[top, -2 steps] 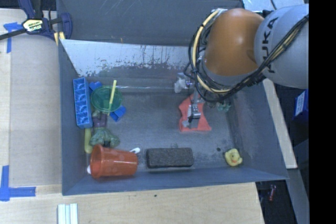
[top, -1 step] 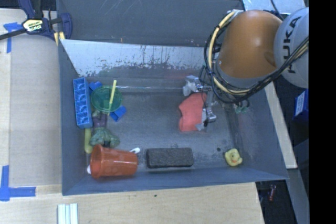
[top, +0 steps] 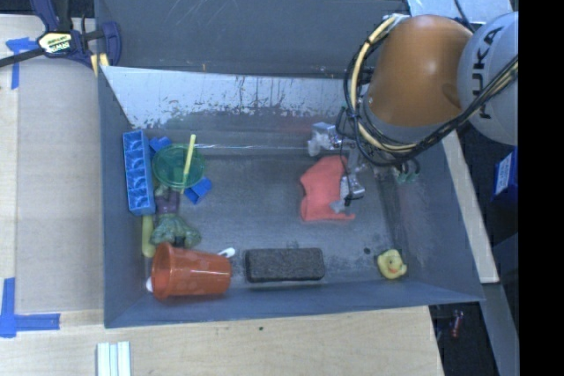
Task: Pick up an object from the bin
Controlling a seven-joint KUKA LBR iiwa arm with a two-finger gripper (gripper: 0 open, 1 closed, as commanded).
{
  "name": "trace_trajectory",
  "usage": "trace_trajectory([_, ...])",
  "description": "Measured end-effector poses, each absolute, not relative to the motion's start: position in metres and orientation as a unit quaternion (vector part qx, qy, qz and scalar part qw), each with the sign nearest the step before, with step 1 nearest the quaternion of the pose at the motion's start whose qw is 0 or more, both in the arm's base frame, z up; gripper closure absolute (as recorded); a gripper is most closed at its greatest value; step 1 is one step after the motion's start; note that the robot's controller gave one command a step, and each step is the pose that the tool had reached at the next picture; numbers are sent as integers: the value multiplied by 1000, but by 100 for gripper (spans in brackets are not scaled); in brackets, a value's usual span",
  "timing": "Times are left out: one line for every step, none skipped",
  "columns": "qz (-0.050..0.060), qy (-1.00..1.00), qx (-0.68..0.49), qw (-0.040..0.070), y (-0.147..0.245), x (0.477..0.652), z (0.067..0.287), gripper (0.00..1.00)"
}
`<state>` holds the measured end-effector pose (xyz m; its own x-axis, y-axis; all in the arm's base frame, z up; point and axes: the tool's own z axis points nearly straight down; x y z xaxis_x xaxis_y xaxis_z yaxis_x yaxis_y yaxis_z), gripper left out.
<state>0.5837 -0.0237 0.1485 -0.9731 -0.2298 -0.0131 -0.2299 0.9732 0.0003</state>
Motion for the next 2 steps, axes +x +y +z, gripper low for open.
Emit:
trace_trajectory([-1,990,-140,9,-9,608,79,0])
trace_trajectory([0,996,-92,9,-52,598,72,0])
